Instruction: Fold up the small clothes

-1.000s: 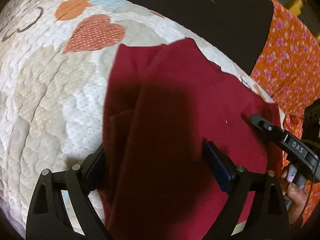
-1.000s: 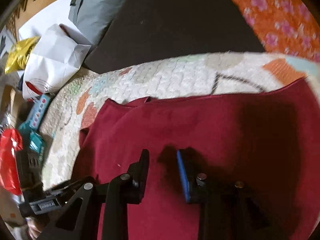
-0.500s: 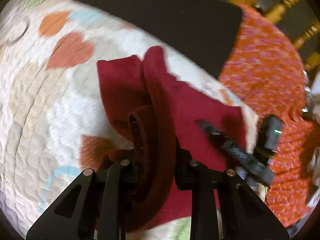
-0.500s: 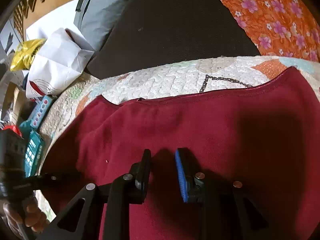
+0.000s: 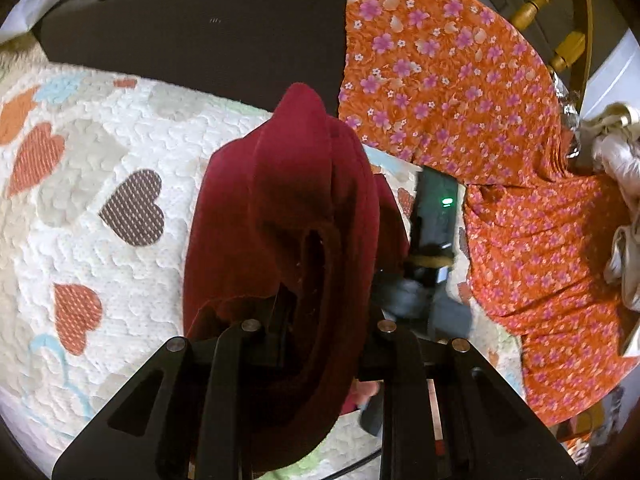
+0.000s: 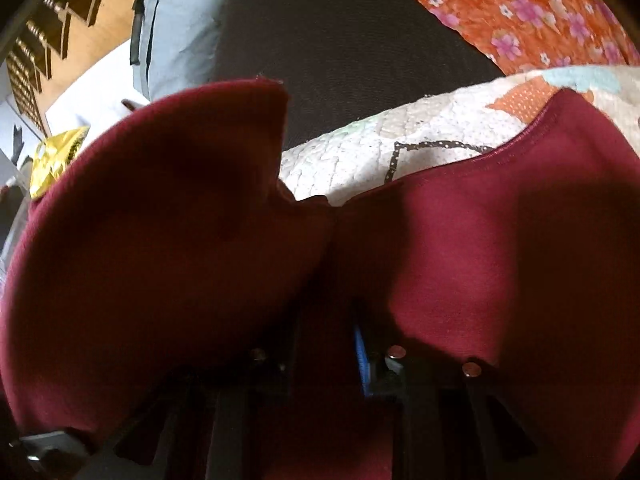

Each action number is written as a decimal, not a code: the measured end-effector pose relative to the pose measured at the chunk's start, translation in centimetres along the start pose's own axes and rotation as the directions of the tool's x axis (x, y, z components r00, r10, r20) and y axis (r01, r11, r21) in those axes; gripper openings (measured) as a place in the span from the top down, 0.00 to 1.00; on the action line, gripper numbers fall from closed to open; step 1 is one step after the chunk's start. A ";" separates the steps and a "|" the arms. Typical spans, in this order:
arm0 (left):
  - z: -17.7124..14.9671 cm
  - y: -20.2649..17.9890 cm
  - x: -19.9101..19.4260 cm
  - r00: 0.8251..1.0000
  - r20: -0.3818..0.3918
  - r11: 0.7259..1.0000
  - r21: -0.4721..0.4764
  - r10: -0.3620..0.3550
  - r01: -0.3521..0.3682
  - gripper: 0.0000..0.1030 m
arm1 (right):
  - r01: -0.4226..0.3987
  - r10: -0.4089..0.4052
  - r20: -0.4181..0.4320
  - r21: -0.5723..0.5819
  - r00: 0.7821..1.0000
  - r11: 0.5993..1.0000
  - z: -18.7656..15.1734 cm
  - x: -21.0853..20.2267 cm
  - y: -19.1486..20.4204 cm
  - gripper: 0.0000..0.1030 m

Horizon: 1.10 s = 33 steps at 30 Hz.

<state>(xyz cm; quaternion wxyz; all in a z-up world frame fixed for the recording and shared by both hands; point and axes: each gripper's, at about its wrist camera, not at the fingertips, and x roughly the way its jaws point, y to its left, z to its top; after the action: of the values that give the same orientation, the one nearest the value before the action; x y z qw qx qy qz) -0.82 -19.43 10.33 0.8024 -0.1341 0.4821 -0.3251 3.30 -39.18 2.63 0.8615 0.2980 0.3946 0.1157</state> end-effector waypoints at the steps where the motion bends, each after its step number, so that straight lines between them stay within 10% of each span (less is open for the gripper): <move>1: -0.2 0.1 0.2 1.000 -0.007 1.000 -0.003 0.001 -0.001 0.80 | -0.029 0.029 -0.009 0.034 1.000 0.999 0.1 -0.4 -0.5 0.82; 14: -1.8 -1.5 4.0 0.998 -0.018 0.998 0.036 0.054 -0.053 0.80 | -0.148 0.128 0.109 0.208 0.986 0.967 -0.3 -9.3 -2.2 0.56; 18: -2.1 -2.5 4.4 0.996 -0.006 0.992 0.079 0.095 -0.094 0.80 | -0.171 0.146 0.112 0.257 0.983 0.951 -0.4 -9.0 -2.0 0.23; 22: -2.3 -2.6 4.4 0.995 0.005 0.990 0.091 0.103 -0.103 0.80 | -0.212 0.198 0.081 0.249 0.977 0.945 0.0 -8.3 -0.8 0.23; 30: -3.3 -3.3 3.8 0.993 0.005 0.985 0.133 0.114 -0.114 0.79 | -0.046 0.053 -0.132 0.057 0.990 0.997 1.0 -4.2 3.1 0.24; 33: -3.7 -3.5 2.1 0.997 -0.013 0.985 0.154 0.081 -0.078 0.74 | -0.006 0.004 -0.101 -0.020 0.995 1.000 0.7 -5.2 3.3 0.63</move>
<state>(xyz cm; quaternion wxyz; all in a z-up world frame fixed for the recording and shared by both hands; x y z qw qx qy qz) -4.69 -23.08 8.91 0.8181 -0.0493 0.4683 -0.3301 0.55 -39.08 8.21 0.8430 0.2839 0.4359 0.1367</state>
